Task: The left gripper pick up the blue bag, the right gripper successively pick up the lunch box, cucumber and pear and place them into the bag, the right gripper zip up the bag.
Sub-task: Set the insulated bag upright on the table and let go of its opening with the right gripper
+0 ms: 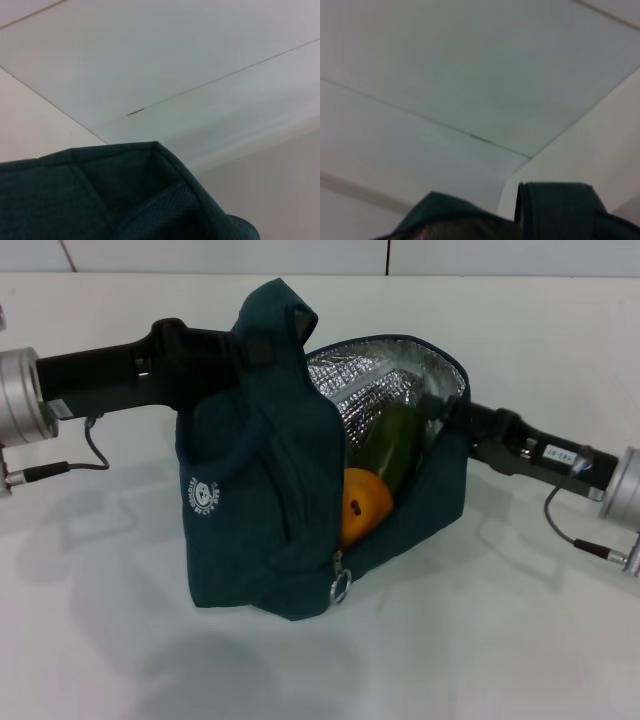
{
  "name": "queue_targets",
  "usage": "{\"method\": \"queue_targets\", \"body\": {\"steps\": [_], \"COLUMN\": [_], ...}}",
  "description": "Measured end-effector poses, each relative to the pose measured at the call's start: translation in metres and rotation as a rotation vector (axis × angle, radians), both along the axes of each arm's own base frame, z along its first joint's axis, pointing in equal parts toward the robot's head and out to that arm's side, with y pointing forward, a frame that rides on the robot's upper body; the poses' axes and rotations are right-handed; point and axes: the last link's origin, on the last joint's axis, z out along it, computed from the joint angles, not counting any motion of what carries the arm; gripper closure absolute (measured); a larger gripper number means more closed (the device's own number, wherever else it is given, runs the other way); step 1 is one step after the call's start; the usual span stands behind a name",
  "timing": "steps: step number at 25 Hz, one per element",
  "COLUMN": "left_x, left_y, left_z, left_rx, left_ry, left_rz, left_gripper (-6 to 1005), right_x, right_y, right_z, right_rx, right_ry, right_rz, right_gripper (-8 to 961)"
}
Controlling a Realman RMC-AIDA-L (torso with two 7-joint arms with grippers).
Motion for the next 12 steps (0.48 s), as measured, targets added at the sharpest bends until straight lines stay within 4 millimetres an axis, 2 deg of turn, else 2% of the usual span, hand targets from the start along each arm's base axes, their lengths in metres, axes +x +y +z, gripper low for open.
{"method": "queue_targets", "body": {"steps": [11,12], "left_x": [-0.0003,-0.0003], "left_y": [0.0001,0.0001], "left_z": [0.0005,0.0005], "left_rx": [0.001,0.001], "left_ry": [0.002,0.002], "left_rz": [-0.001,-0.001], "left_gripper": [959,959], "right_x": [-0.0048,-0.0048], "right_y": [-0.0015,-0.0014], "right_z": [0.0013,0.0016], "right_rx": [0.031,0.034], "right_ry": [-0.032,-0.034], "right_rz": [0.087,0.090], "right_gripper": [416,458]}}
